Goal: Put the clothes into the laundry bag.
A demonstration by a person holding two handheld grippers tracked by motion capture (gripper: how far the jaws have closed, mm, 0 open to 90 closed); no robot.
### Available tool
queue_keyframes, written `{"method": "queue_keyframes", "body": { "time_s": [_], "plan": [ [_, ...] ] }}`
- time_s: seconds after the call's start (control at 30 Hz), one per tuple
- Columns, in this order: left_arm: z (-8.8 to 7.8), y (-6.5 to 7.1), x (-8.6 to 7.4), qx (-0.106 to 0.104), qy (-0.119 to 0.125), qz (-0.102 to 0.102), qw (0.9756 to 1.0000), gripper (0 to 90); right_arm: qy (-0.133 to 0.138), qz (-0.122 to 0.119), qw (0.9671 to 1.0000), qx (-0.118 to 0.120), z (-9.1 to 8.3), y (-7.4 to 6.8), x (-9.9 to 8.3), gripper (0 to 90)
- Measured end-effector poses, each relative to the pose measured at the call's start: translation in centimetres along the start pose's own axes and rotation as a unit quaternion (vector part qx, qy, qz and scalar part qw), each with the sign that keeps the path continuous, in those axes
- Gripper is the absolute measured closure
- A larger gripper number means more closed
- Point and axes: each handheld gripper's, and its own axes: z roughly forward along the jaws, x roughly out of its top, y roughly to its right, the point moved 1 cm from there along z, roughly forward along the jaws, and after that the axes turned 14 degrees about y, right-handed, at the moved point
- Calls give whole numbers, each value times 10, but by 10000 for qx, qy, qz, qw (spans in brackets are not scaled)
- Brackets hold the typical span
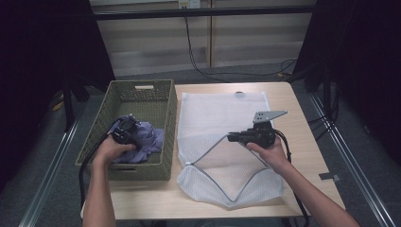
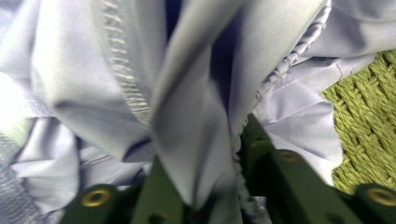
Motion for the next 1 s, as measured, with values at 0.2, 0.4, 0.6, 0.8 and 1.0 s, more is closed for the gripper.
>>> {"method": "queue_keyframes", "body": {
  "time_s": [0.2, 0.4, 0.6, 0.8, 1.0],
  "plan": [
    [-12, -3, 2, -21, 604, -247, 9979, 806, 17, -12, 10000, 3, -2, -1, 1, 882],
    [-28, -6, 3, -162, 1381, -474, 9891, 808, 13, -13, 10000, -34, -1, 0, 1, 882],
    [-42, -7, 3, -37, 1801, -468, 9825, 809, 9, -15, 10000, -67, 0, 0, 0, 882],
    [-54, -4, 3, -94, 2277, -565, 9721, 809, 21, -14, 10000, -78, 1, -1, 1, 883],
    [-64, -4, -2, -224, 2832, -604, 9569, 810, 37, -28, 10000, -73, 0, -2, 1, 884]
  ]
}}
